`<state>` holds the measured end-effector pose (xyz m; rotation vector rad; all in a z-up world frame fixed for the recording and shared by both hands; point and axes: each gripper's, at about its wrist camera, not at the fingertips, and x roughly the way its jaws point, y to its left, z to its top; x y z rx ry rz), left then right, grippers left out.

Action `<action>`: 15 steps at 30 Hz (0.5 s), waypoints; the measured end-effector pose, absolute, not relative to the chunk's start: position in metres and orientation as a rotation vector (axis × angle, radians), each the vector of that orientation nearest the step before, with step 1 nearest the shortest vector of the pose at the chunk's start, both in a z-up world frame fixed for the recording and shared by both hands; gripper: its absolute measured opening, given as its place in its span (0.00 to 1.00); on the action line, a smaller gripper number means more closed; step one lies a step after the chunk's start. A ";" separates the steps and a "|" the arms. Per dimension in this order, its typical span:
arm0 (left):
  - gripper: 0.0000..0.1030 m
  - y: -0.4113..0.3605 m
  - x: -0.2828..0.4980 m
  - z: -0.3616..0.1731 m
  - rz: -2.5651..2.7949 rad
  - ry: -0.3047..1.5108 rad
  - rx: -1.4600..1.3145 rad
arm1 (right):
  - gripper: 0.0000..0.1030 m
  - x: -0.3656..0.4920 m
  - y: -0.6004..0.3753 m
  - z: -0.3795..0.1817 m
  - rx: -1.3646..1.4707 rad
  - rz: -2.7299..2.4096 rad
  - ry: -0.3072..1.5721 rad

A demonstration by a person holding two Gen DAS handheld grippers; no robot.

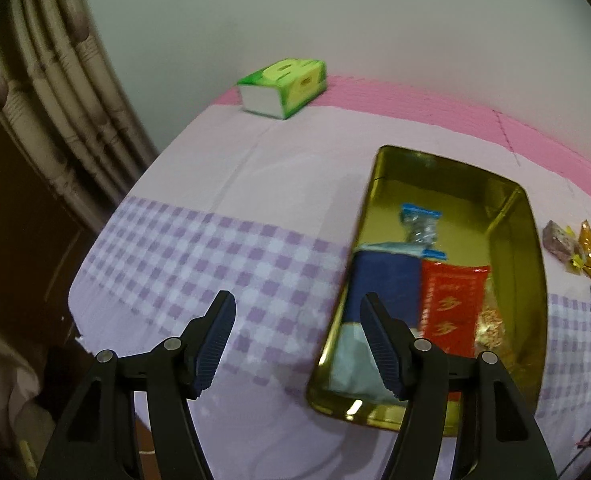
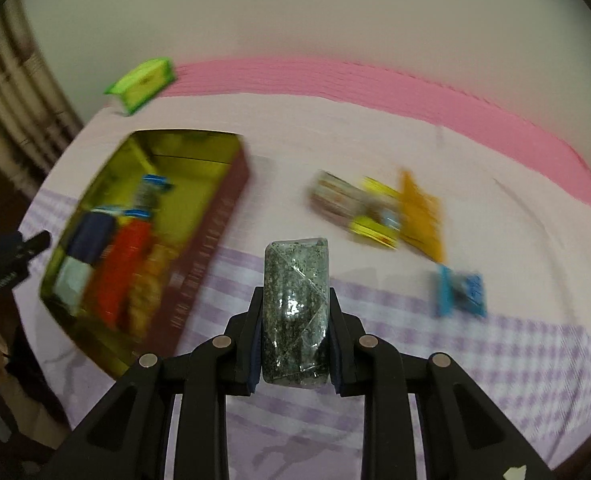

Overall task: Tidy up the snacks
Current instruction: 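Carry the seaweed pack with the right tool over the gold tin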

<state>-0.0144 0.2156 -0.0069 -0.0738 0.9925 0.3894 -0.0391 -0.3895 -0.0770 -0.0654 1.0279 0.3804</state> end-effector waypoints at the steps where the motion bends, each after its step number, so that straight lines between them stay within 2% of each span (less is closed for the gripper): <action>1: 0.64 0.218 -0.016 -0.007 0.397 0.995 -0.077 | 0.23 -0.043 -0.394 -0.074 -0.071 0.395 1.024; 10: 0.64 0.227 -0.021 -0.011 0.445 0.997 -0.083 | 0.23 -0.066 -0.451 -0.064 -0.130 0.480 1.004; 15: 0.64 0.231 -0.020 -0.014 0.439 1.009 -0.097 | 0.23 -0.069 -0.445 -0.064 -0.199 0.487 1.005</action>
